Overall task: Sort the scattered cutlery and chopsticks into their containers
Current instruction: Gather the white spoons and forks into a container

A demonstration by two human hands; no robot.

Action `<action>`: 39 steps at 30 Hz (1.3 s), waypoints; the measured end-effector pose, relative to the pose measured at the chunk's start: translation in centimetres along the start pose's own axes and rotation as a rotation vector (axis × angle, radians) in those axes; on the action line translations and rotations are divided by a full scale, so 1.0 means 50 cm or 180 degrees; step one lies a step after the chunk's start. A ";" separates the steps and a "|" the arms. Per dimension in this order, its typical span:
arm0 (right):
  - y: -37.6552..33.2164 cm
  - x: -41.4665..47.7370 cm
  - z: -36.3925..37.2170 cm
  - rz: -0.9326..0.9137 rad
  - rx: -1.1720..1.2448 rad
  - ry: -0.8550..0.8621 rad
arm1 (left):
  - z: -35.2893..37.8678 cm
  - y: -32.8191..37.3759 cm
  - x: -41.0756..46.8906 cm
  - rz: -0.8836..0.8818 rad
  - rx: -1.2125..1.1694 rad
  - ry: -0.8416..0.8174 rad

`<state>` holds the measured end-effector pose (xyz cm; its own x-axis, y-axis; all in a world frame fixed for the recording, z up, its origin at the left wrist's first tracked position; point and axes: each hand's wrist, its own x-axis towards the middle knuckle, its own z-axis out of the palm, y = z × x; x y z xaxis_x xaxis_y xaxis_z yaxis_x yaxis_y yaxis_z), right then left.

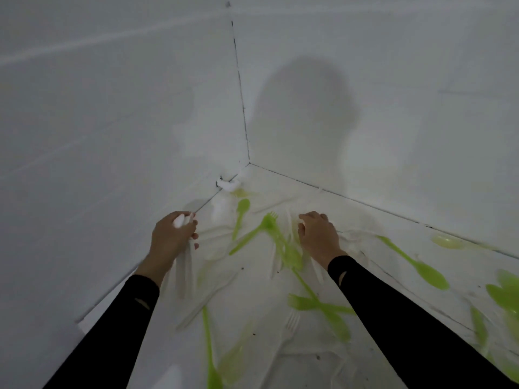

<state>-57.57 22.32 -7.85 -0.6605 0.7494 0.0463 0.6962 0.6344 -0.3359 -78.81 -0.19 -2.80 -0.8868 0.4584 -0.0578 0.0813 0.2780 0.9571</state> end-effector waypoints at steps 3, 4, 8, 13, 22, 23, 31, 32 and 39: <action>0.003 0.025 0.010 -0.0017 -0.0579 -0.0352 | -0.029 -0.027 0.036 -0.0088 0.0354 0.0163; 0.008 0.030 0.010 0.0012 -0.0586 -0.0415 | -0.034 -0.032 0.040 -0.0091 0.0515 0.0187; 0.019 0.046 0.018 0.0107 0.0018 -0.0250 | -0.038 -0.057 0.050 0.0039 0.1549 -0.0307; 0.019 0.072 -0.013 0.0355 0.1350 0.0491 | -0.016 -0.073 0.059 0.0467 0.2083 -0.0970; -0.015 0.136 -0.137 0.0229 0.3246 0.0874 | -0.005 -0.070 0.083 0.0363 0.2664 -0.0393; -0.008 0.151 -0.131 0.0152 0.2929 0.0842 | -0.012 -0.076 0.082 0.0239 0.2637 -0.0352; 0.056 0.175 -0.021 -0.0488 -0.0314 -0.0661 | -0.017 -0.095 0.059 0.0198 0.2650 -0.0264; 0.060 0.172 -0.014 -0.0594 -0.0554 -0.0699 | -0.017 -0.094 0.058 0.0214 0.2705 -0.0261; 0.096 0.157 -0.004 -0.0867 -0.0719 -0.0207 | -0.023 -0.081 0.034 0.0119 0.2963 -0.0114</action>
<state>-59.37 31.29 -8.91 -0.8419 0.5380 0.0432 0.5319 0.8406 -0.1027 -81.16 -1.52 -6.44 -0.8630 0.5022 -0.0551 0.4552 0.8202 0.3465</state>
